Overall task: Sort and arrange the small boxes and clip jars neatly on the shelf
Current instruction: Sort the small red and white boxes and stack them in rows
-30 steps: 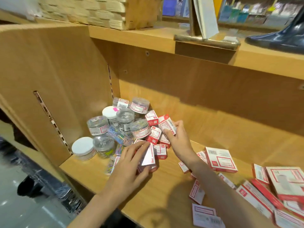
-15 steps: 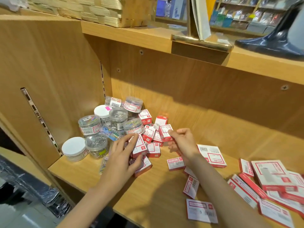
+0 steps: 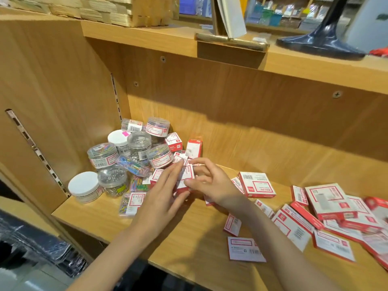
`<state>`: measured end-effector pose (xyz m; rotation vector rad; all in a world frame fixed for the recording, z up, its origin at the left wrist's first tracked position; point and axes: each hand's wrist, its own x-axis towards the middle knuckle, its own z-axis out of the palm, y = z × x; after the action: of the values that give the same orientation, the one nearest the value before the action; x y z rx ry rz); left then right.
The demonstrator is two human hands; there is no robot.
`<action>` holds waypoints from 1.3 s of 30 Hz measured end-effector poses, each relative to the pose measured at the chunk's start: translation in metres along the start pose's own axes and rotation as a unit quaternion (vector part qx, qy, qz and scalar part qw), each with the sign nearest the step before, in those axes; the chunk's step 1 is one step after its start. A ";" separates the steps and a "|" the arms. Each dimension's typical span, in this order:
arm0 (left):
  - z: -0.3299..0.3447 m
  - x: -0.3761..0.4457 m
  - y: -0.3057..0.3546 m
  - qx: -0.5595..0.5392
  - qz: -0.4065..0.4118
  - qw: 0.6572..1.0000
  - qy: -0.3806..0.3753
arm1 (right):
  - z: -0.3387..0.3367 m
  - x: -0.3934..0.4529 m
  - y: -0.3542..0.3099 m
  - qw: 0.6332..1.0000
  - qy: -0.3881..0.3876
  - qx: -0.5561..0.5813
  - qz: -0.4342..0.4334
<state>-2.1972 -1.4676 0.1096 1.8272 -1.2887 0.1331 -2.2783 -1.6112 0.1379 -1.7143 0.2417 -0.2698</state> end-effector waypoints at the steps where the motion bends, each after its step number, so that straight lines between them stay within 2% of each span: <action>1: 0.003 0.003 0.002 0.001 -0.001 1.000 -0.017 | 0.003 0.000 -0.001 1.000 0.007 0.031 0.004; 4: 0.006 0.008 -0.005 0.042 -0.013 0.999 -0.029 | -0.005 0.004 -0.005 0.987 0.145 0.070 0.025; 6: 0.004 0.007 -0.017 0.118 -0.005 0.993 -0.029 | -0.021 0.011 -0.004 0.972 0.232 0.025 0.038; 7: 0.003 0.006 -0.022 0.152 -0.004 0.988 -0.038 | -0.028 0.017 -0.004 0.967 0.247 -0.019 0.051; 11: 0.003 0.001 -0.028 0.201 0.008 0.977 -0.065 | -0.034 0.041 0.011 0.946 0.202 -0.222 0.119; 13: 0.005 -0.001 -0.024 0.187 0.009 0.981 -0.054 | -0.033 0.041 0.020 0.951 0.186 -0.212 0.127; 16: 0.007 -0.002 -0.011 0.139 -0.001 0.989 -0.038 | -0.041 0.038 0.029 0.940 0.226 -0.249 0.064; 18: 0.011 -0.003 -0.002 0.123 0.009 0.991 -0.056 | -0.045 0.038 0.030 0.934 0.229 -0.269 0.047; 22: 0.023 -0.005 0.010 0.117 0.038 0.984 -0.133 | -0.046 0.040 0.026 0.972 0.126 -0.181 0.079; 23: 0.027 -0.005 0.011 0.119 0.041 0.981 -0.148 | -0.051 0.037 0.023 0.970 0.118 -0.200 0.074; 25: 0.034 -0.003 0.013 0.120 0.042 0.978 -0.166 | -0.064 0.022 0.018 0.928 0.092 -0.357 0.052; 27: 0.043 0.000 0.014 0.127 0.045 0.974 -0.180 | -0.073 0.000 0.019 0.860 0.022 -0.507 0.049; 29: 0.052 0.005 0.015 0.156 0.062 0.967 -0.190 | -0.079 -0.024 0.029 0.822 -0.015 -0.566 0.057; 32: 0.064 0.012 0.021 0.137 0.049 0.959 -0.242 | -0.094 -0.056 0.041 0.810 0.026 -0.585 0.029; 35: 0.077 0.017 0.030 0.108 0.039 0.946 -0.304 | -0.114 -0.081 0.046 0.788 0.069 -0.607 0.073; 37: 0.088 0.023 0.034 0.096 0.029 0.940 -0.325 | -0.122 -0.095 0.045 0.807 0.092 -0.575 0.099; 39: 0.097 0.033 0.035 0.077 0.023 0.938 -0.337 | -0.128 -0.104 0.041 0.839 0.139 -0.520 0.083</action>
<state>-2.2465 -1.5618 0.0883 2.0633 -1.8276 -0.4178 -2.4171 -1.7052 0.1121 -2.7072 0.8723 -0.2761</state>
